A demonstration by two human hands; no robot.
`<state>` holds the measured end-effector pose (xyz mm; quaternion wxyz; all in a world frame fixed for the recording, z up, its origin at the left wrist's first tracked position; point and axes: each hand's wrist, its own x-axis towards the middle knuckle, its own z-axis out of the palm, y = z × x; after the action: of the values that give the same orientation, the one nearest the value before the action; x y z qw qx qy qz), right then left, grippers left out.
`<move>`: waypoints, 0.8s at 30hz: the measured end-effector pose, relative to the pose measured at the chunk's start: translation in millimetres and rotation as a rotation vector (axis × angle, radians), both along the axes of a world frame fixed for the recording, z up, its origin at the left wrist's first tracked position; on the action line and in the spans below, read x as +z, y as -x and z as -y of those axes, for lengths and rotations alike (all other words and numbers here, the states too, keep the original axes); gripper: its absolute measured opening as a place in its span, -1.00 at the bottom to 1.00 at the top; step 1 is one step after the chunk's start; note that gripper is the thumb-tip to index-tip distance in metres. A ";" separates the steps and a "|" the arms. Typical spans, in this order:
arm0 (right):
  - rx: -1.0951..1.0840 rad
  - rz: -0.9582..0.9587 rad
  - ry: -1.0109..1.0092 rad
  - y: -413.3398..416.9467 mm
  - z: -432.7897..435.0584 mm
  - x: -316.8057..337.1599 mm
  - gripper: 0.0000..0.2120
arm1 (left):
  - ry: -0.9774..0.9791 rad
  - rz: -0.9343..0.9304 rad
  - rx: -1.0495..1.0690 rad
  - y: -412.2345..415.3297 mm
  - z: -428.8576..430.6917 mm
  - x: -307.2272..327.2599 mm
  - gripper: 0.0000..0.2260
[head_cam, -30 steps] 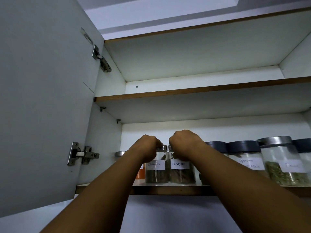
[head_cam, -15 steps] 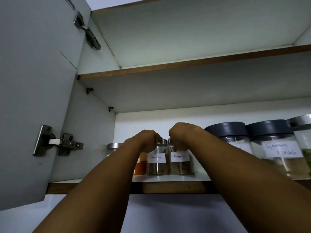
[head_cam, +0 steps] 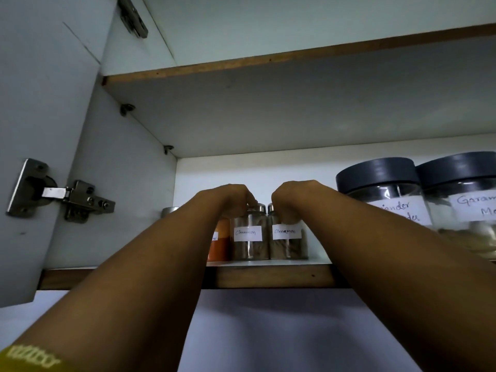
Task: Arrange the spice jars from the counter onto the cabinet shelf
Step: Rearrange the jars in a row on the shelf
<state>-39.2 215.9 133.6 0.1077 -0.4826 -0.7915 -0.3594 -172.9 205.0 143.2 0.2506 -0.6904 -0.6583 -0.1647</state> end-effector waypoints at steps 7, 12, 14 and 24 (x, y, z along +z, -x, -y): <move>0.016 -0.010 0.020 0.5 -2.5 -6.5 -0.80 | -0.023 0.015 -0.006 6.5 -3.9 -11.3 -0.64; 0.004 0.001 0.049 4.0 -3.6 -5.2 -0.77 | -0.029 -0.015 0.010 2.2 -2.3 -14.6 -0.57; 0.005 0.002 0.050 5.9 -5.2 -6.5 -0.73 | -0.027 -0.012 0.007 4.0 -1.8 -16.3 -0.56; 0.091 -0.045 -0.171 9.9 -1.3 -33.9 -0.41 | -0.223 0.048 -0.123 -5.5 7.7 -38.3 -0.62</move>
<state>-49.1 217.3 99.7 0.1825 -0.4432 -0.7762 -0.4096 -167.4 197.3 104.9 0.2992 -0.6932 -0.5982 -0.2685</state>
